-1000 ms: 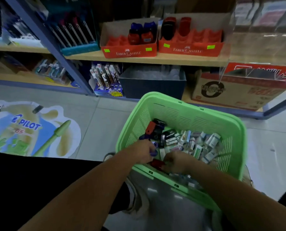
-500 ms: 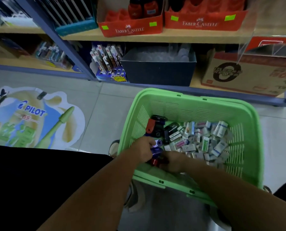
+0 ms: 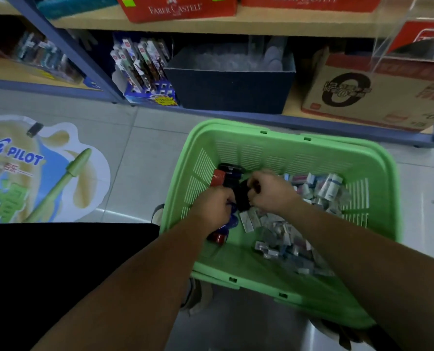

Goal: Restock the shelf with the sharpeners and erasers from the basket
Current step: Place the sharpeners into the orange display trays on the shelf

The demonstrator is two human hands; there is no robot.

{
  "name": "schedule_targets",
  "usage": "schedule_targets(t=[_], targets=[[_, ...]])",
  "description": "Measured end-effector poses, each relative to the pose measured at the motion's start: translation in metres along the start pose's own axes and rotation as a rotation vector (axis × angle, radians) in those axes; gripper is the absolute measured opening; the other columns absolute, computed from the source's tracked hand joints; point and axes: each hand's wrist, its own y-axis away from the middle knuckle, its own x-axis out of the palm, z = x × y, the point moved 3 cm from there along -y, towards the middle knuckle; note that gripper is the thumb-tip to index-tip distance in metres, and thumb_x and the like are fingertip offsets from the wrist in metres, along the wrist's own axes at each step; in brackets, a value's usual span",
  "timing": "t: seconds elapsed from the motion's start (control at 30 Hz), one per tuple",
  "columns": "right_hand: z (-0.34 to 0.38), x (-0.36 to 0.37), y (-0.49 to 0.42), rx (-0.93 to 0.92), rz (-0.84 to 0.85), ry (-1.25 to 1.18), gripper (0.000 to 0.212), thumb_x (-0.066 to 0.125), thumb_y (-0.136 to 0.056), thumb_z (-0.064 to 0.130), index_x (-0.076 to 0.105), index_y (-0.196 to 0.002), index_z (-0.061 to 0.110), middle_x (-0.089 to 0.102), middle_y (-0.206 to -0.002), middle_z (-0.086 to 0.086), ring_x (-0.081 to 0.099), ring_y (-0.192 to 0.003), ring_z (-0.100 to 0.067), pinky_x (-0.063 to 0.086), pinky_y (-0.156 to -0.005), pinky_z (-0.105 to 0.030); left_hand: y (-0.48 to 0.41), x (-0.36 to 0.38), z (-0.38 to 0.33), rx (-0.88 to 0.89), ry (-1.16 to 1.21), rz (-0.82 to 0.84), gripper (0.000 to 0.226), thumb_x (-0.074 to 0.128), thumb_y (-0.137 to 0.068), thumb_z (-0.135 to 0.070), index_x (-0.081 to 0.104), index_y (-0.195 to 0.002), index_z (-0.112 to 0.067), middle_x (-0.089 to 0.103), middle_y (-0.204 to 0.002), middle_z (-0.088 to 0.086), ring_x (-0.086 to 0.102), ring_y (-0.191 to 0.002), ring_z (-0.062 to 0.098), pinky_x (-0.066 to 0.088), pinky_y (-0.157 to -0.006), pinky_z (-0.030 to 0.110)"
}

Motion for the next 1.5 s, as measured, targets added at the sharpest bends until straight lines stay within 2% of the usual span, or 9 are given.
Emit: schedule_targets(t=[0.2, 0.33, 0.43, 0.6, 0.87, 1.0, 1.13, 1.27, 1.5], targets=[[-0.01, 0.017, -0.014, -0.036, 0.073, 0.386, 0.069, 0.067, -0.092, 0.06, 0.046, -0.149, 0.027, 0.046, -0.142, -0.005, 0.067, -0.109, -0.032, 0.044, -0.069, -0.033, -0.003, 0.012, -0.02, 0.4, -0.504, 0.046, 0.028, 0.069, -0.089, -0.04, 0.073, -0.108, -0.02, 0.068, -0.107, -0.003, 0.052, -0.108, 0.02, 0.032, -0.09, 0.035], [-0.001, 0.027, -0.018, -0.009, 0.161, 0.45, 0.084, 0.063, -0.089, 0.072, 0.035, -0.156, 0.03, 0.045, -0.144, -0.004, 0.066, -0.115, -0.029, 0.053, -0.079, -0.036, -0.006, 0.021, -0.002, 0.317, -0.525, 0.269, 0.068, 0.076, -0.073, -0.065, 0.065, -0.128, -0.025, 0.06, -0.122, -0.005, 0.054, -0.115, 0.018, 0.026, -0.112, 0.037], [0.001, 0.021, -0.024, 0.035, 0.222, 0.457, 0.089, 0.065, -0.083, 0.076, 0.037, -0.155, 0.032, 0.046, -0.141, -0.005, 0.064, -0.117, -0.03, 0.052, -0.08, -0.037, -0.005, 0.023, 0.009, 0.228, -0.468, 0.331, 0.089, 0.076, -0.068, -0.073, 0.054, -0.141, -0.028, 0.051, -0.135, -0.004, 0.048, -0.126, 0.019, 0.027, -0.107, 0.041], [0.012, 0.017, -0.03, 0.079, 0.311, 0.487, 0.092, 0.047, -0.079, 0.093, 0.048, -0.149, 0.033, 0.041, -0.149, -0.008, 0.061, -0.122, -0.031, 0.052, -0.08, -0.036, 0.0, 0.031, 0.01, 0.063, -0.314, 0.452, 0.089, 0.086, -0.069, -0.057, 0.049, -0.143, -0.025, 0.061, -0.137, 0.0, 0.059, -0.124, 0.024, 0.045, -0.108, 0.04], [0.018, 0.022, -0.036, 0.079, 0.358, 0.455, 0.082, 0.067, -0.081, 0.073, 0.045, -0.15, 0.033, 0.042, -0.144, -0.01, 0.058, -0.125, -0.034, 0.058, -0.093, -0.045, -0.002, 0.033, 0.012, 0.119, -0.337, 0.483, 0.059, 0.077, -0.081, -0.053, 0.055, -0.133, -0.036, 0.065, -0.132, -0.006, 0.061, -0.119, 0.022, 0.041, -0.101, 0.036], [0.014, 0.02, -0.037, 0.024, 0.433, 0.423, 0.076, 0.068, -0.084, 0.066, 0.048, -0.152, 0.037, 0.042, -0.133, -0.004, 0.056, -0.125, -0.029, 0.054, -0.091, -0.036, -0.004, 0.035, 0.008, 0.064, -0.166, 0.48, 0.054, 0.079, -0.081, -0.055, 0.064, -0.126, -0.031, 0.069, -0.124, -0.008, 0.066, -0.11, 0.017, 0.05, -0.092, 0.03], [0.001, 0.022, -0.031, 0.009, 0.375, 0.195, 0.056, 0.079, -0.082, 0.049, 0.065, -0.133, 0.03, 0.041, -0.113, 0.001, 0.059, -0.11, -0.026, 0.051, -0.086, -0.031, -0.007, 0.039, -0.004, 0.041, -0.131, 0.503, 0.041, 0.077, -0.081, -0.058, 0.067, -0.101, -0.024, 0.068, -0.097, -0.006, 0.065, -0.092, 0.017, 0.053, -0.076, 0.031], [-0.005, 0.012, -0.023, 0.057, 0.312, -0.147, 0.02, 0.08, -0.084, 0.019, 0.062, -0.083, 0.028, 0.061, -0.082, 0.005, 0.063, -0.082, -0.018, 0.048, -0.072, -0.028, -0.01, 0.047, -0.019, 0.028, -0.274, 0.518, 0.047, 0.069, -0.08, -0.072, 0.051, -0.071, -0.03, 0.054, -0.076, -0.007, 0.06, -0.083, 0.017, 0.043, -0.07, 0.028], [-0.014, -0.014, 0.0, 0.081, 0.196, -0.343, 0.022, 0.075, -0.089, 0.019, 0.058, -0.083, 0.029, 0.062, -0.079, 0.005, 0.065, -0.078, -0.017, 0.054, -0.066, -0.031, -0.011, 0.06, -0.023, 0.17, -0.403, 0.462, 0.042, 0.066, -0.092, -0.054, 0.067, -0.115, -0.019, 0.067, -0.11, 0.007, 0.064, -0.104, 0.027, 0.044, -0.075, 0.031]])
